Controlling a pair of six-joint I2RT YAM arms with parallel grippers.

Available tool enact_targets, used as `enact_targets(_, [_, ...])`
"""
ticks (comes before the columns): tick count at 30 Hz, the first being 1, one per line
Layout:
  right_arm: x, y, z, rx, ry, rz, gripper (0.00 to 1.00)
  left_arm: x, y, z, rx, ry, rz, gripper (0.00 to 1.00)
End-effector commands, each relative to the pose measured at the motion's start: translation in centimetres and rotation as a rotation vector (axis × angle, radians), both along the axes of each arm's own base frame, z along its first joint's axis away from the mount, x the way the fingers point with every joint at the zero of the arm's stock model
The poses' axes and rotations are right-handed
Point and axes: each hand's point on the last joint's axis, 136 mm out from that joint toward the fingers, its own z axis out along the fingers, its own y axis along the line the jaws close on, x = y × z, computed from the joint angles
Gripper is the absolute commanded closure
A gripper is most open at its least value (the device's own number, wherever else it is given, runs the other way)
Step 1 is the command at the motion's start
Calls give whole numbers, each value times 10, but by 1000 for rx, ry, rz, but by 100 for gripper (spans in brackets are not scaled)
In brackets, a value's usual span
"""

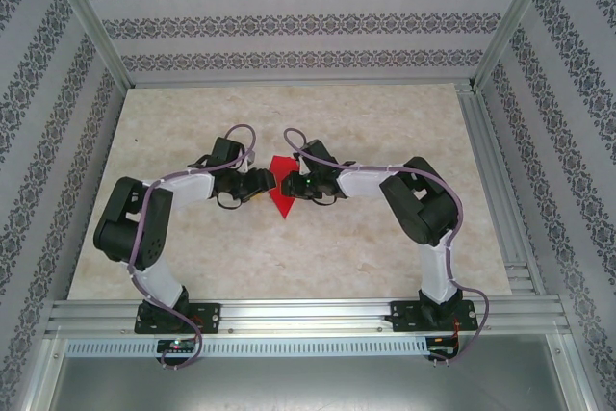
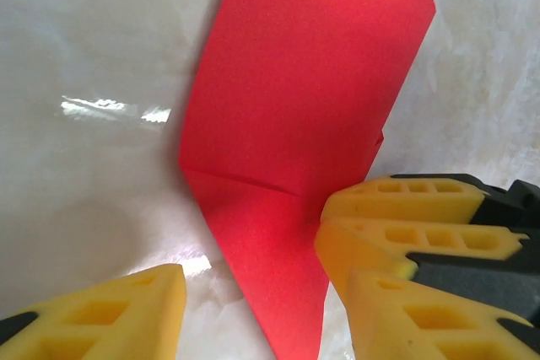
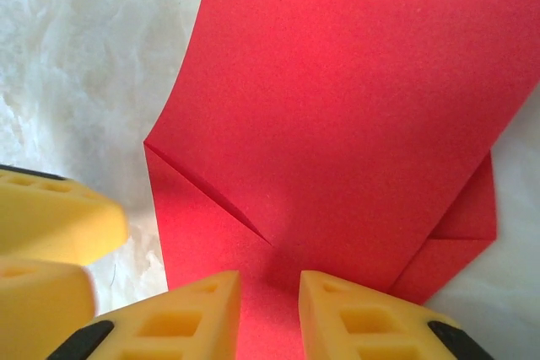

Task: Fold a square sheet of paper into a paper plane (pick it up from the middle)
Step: Fold the wing for the fifth time at the center of the table.

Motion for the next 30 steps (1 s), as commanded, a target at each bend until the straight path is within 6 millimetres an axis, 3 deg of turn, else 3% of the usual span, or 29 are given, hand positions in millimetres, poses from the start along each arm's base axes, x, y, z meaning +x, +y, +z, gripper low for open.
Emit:
enact_targets(1, [-6, -9, -6, 4, 21, 4, 74, 13, -13, 8, -43, -38, -13, 49])
enact_targets(11, [-6, -14, -8, 26, 27, 8, 75, 22, -16, 0, -43, -27, 9, 57])
enact_targets(18, [-3, -17, -4, 52, -6, 39, 75, 27, -16, -5, -44, -36, 14, 75])
enact_targets(24, [3, -20, 13, 56, -89, 77, 72, 28, -18, -3, -66, -60, 18, 92])
enact_targets(30, [12, -41, 46, -4, -245, 28, 58, 19, -10, 13, 10, -100, 61, 95])
